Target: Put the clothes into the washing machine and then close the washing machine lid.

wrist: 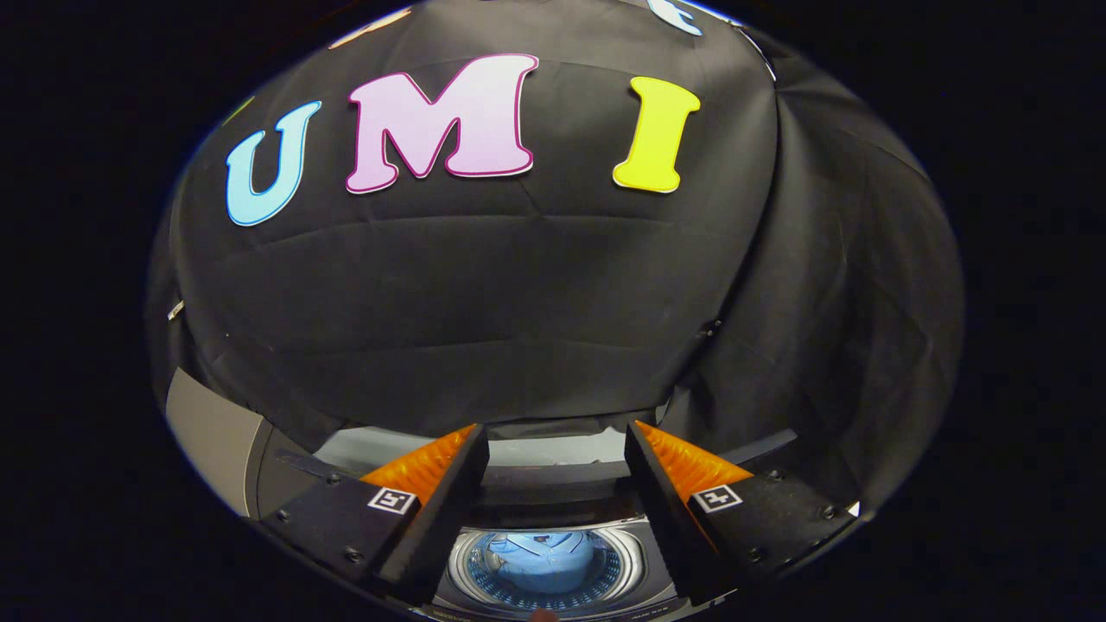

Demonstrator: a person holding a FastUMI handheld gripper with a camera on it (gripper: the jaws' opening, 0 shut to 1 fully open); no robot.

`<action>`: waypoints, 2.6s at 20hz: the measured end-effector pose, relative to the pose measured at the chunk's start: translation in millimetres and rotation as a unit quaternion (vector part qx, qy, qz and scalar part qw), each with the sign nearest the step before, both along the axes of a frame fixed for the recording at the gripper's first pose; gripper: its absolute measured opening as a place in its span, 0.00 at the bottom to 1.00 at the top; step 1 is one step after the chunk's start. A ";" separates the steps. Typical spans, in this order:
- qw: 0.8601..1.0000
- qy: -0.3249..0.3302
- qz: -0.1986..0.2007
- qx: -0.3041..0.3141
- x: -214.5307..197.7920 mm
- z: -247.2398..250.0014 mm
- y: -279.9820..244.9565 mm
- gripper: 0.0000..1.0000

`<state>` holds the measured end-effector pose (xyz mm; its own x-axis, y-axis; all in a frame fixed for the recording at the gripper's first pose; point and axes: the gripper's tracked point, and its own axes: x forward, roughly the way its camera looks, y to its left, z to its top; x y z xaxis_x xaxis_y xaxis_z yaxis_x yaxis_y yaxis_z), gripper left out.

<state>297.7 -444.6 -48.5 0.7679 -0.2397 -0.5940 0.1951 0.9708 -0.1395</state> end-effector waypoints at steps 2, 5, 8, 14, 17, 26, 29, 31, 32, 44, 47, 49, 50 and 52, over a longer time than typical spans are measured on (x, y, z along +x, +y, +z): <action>1.000 0.001 -0.001 0.000 -6.1 -0.1 0.5 1.00; 1.000 -0.003 0.001 -0.001 -17.3 0.8 1.9 1.00; 1.000 -0.006 -0.002 -0.003 -30.2 0.3 2.7 1.00; 1.000 -0.008 -0.002 -0.003 -48.1 -0.5 3.8 1.00; 1.000 -0.009 -0.001 0.000 -52.7 -1.2 4.4 1.00; 1.000 -0.009 0.000 0.002 -66.9 -3.9 5.0 1.00; 1.000 -0.017 0.001 0.000 -71.6 -4.0 4.9 1.00; 1.000 -0.022 0.000 0.002 -72.9 -5.4 4.4 0.99; 1.000 -0.020 -0.002 0.003 -74.4 -6.9 4.2 1.00; 0.987 0.158 0.006 0.009 -175.5 -159.3 -4.6 0.99; 0.984 0.176 -0.003 0.026 -189.1 -184.2 -6.4 0.99; 0.984 0.177 -0.002 0.025 -191.3 -184.8 -7.9 0.99; 0.984 0.174 -0.001 0.022 -193.0 -180.4 -9.0 0.99; 0.987 0.159 0.001 0.021 -187.7 -161.7 -9.2 0.99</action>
